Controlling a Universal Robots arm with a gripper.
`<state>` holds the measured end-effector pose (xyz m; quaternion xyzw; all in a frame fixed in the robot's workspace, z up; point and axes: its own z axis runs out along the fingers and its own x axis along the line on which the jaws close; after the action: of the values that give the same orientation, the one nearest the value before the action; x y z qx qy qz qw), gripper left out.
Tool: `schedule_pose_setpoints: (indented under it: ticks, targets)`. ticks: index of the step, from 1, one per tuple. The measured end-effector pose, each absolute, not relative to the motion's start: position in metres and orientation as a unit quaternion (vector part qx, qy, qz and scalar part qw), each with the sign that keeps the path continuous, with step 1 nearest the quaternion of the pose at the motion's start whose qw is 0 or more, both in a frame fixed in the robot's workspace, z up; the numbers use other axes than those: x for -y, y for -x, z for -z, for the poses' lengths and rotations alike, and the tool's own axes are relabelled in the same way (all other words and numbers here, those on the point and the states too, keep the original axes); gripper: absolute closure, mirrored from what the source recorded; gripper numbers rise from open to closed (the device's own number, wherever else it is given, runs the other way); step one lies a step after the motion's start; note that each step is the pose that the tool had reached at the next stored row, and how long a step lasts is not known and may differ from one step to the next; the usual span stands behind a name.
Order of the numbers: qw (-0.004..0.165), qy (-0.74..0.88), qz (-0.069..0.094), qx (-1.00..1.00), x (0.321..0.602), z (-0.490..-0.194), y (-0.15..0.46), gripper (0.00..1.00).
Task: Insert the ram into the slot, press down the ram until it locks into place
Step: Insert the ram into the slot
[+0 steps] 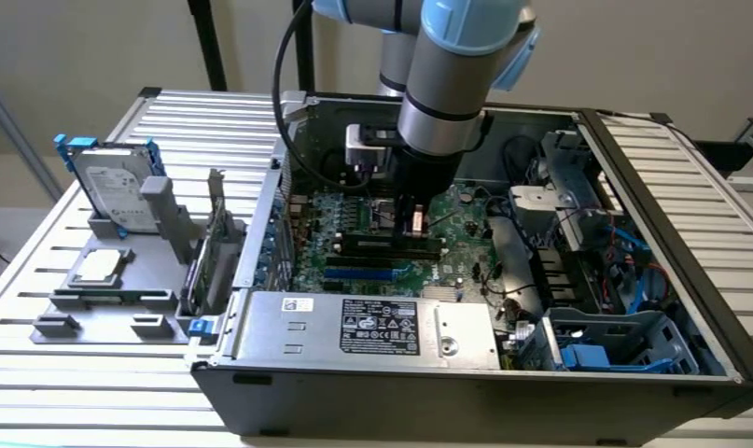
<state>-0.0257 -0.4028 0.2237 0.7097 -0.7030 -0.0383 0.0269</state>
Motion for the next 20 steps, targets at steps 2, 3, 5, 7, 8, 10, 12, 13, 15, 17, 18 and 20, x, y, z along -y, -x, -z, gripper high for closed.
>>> schedule_pose_setpoints:
  ticks: [2,3,5,7,8,10,12,13,15,17,18,20]
  targets:
    - [0.027,-0.71,0.038,0.703,0.4028,-0.2235,0.026,0.86]
    - [0.027,-0.71,0.038,0.703,0.4028,-0.2235,0.026,0.86]
    - [0.026,-0.71,0.039,0.703,0.4027,-0.2233,0.0261,0.86]
    - [0.026,-0.71,0.039,0.703,0.4026,-0.2232,0.0261,0.86]
    - [0.026,-0.71,0.039,0.703,0.4024,-0.2231,0.0261,0.86]
    - [0.025,-0.71,0.04,0.703,0.4022,-0.223,0.0261,0.86]
    - [0.025,-0.71,0.04,0.703,0.4021,-0.2229,0.0261,0.86]
    - [0.025,-0.71,0.04,0.703,0.4021,-0.2227,0.0261,0.86]
    - [0.025,-0.71,0.04,0.703,0.4021,-0.2222,0.0261,0.86]
    - [0.025,-0.71,0.04,0.703,0.4021,-0.2216,0.0261,0.86]
    - [0.024,-0.71,0.04,0.703,0.4021,-0.2213,0.0261,0.86]
    - [0.024,-0.71,0.04,0.703,0.4021,-0.2203,0.0261,0.86]
